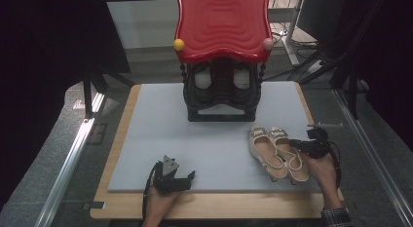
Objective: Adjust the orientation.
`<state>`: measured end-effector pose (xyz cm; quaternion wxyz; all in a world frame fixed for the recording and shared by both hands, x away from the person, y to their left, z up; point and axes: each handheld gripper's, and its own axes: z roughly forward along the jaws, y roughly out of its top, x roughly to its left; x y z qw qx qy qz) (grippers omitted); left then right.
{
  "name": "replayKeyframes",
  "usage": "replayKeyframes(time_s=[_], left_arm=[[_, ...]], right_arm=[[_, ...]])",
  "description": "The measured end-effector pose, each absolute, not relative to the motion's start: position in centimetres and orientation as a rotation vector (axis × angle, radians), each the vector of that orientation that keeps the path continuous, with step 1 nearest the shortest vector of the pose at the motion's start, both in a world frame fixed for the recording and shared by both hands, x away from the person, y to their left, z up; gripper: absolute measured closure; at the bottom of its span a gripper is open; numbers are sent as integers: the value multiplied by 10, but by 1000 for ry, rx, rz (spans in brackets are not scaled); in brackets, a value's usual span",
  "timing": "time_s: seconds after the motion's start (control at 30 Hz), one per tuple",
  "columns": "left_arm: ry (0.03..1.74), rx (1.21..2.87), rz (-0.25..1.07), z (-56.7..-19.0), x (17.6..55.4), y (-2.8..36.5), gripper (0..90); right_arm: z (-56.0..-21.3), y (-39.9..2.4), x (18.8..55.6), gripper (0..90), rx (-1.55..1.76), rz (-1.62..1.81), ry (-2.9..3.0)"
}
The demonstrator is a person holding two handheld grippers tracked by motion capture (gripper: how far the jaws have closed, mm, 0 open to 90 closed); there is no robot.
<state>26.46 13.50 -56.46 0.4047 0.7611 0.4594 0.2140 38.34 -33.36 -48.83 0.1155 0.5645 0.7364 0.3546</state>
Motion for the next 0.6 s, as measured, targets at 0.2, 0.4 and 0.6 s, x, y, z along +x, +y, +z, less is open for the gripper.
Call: replayKeyframes(time_s=[0.2,0.4,0.6], left_arm=[[1178,1926,535,-563,265,134,101],[1158,1936,498,-548,272,124,196],[1098,1948,455,-530,294,98,286]], right_arm=[[-489,-324,388,842,1623,1045,2191],[-490,-333,385,748,1580,1111,2166],[-479,-345,377,661,1511,1089,2115]])
